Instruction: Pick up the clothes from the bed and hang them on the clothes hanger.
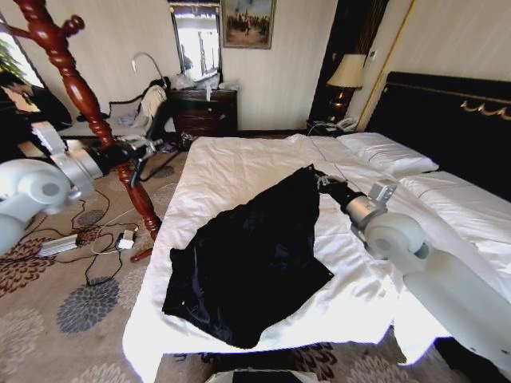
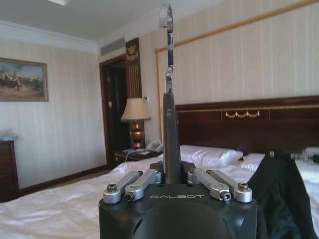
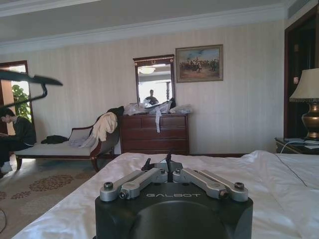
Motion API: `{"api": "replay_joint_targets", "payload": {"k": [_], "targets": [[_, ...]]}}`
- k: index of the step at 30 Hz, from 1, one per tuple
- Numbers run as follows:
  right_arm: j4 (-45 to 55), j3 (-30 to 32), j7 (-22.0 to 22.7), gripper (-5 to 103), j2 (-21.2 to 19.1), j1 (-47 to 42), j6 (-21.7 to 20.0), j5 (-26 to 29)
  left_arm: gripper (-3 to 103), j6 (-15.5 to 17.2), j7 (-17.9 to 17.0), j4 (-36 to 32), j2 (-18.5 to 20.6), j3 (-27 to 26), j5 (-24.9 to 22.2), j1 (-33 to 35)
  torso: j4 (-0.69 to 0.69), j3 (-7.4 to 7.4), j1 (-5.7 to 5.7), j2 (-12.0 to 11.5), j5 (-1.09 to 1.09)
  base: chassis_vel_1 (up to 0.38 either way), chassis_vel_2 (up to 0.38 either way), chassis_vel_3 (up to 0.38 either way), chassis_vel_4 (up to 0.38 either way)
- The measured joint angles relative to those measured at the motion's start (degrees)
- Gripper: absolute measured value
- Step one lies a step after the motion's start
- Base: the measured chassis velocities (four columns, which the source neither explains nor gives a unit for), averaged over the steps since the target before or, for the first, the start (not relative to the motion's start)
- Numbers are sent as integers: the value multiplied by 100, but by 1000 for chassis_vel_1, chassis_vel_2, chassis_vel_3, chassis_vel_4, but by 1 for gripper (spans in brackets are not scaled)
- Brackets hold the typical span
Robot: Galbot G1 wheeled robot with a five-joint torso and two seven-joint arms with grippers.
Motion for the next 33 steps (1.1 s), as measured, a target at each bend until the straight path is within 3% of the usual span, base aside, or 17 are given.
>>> {"api": "replay_joint_targets", "payload": {"k": [12,17,22,33], "targets": [[68,239,-40,0,-183,-301,66,-166,16,-479,901,-481,203,-10,757,964,2,0,0,0,2,0,0,0,0],[61,294,-51,0,-290,-344,78,-164,16,-523,1012,-563,149,-10,934,1143,-3,0,1,0,0,0,0,0,0],[21,367,-28,0,-341,-339,78,-147,16,-603,1316,-784,280,-7,1069,1429,2,0,0,0,0,0,0,0,0],[88,321,60,0,-421,-205,65,-5,16,-484,1191,-966,-69,256,1427,1612,0,1,1,-1,0,0,0,0,0]]}}
